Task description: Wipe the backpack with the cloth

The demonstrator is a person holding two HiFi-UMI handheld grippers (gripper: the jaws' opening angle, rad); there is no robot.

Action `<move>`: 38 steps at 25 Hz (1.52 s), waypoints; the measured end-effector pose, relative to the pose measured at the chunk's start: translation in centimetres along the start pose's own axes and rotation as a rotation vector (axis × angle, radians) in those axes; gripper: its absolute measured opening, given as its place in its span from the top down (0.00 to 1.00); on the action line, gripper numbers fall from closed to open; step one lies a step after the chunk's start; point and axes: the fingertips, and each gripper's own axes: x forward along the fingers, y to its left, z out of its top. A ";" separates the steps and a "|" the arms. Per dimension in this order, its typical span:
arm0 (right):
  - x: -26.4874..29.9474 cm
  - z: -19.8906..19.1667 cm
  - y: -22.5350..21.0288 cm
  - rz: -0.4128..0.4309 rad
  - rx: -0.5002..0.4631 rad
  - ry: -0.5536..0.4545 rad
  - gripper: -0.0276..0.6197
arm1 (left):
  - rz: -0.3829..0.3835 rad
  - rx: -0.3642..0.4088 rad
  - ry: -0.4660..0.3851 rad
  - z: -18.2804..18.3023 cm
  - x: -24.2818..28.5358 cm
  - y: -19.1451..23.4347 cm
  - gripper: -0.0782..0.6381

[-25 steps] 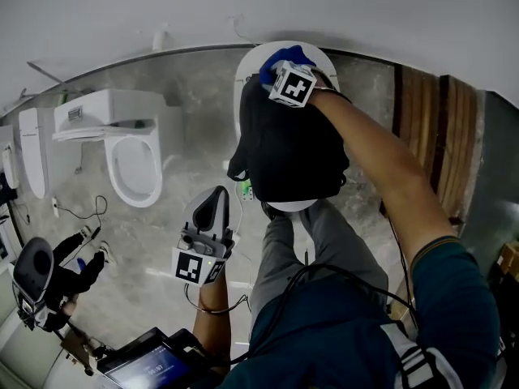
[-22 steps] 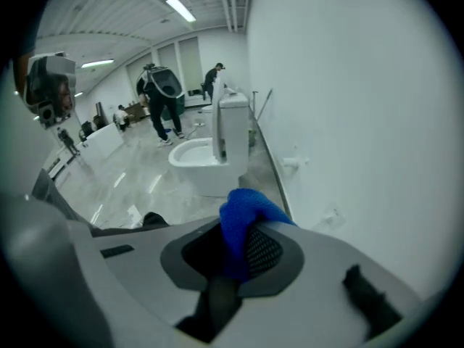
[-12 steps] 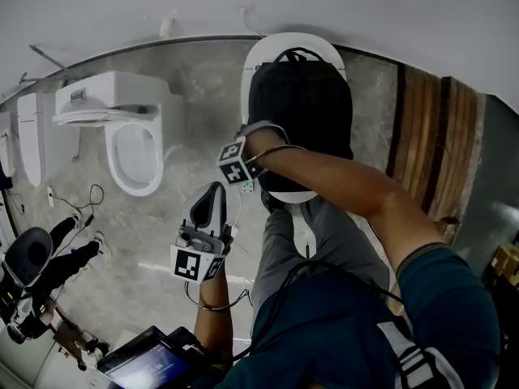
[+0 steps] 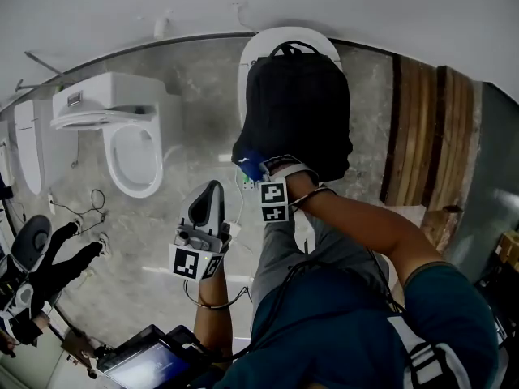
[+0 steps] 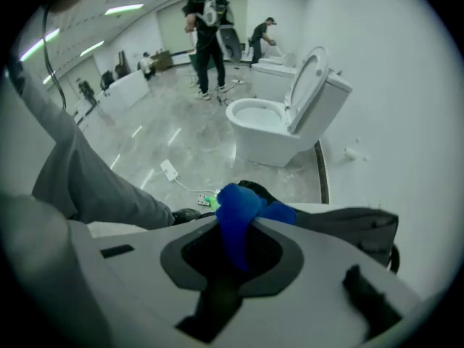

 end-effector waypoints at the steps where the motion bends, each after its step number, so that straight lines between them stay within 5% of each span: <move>1: -0.4 -0.6 0.4 0.007 0.062 -0.017 0.88 | -0.006 0.002 0.004 0.0 0.1 -0.1 0.88; 8: -2.3 -9.6 3.7 0.038 0.614 -0.063 0.88 | -0.057 0.020 0.019 0.3 1.8 -0.6 0.88; 12: -4.9 -18.1 2.6 -0.098 0.983 -0.080 0.88 | -0.086 0.021 0.024 0.8 3.1 -1.2 0.88; 14: -6.2 -21.6 0.7 -0.197 1.089 -0.092 0.88 | -0.098 0.022 0.025 0.8 3.8 -1.6 0.88; 21: -9.3 -24.6 -8.6 -0.391 1.137 -0.277 0.88 | -0.110 0.026 0.036 0.7 5.2 -2.7 0.88; 26: -9.1 -23.4 -16.8 -0.421 1.107 -0.337 0.88 | -0.089 0.032 0.048 0.8 5.3 -2.5 0.88; 34: -3.7 -11.1 -25.5 -0.281 0.747 -0.317 0.88 | -0.071 0.032 0.048 0.9 5.8 -3.4 0.88; 38: -2.7 -11.4 -27.0 -0.276 0.674 -0.273 0.88 | -0.055 0.029 0.043 1.0 5.7 -2.9 0.88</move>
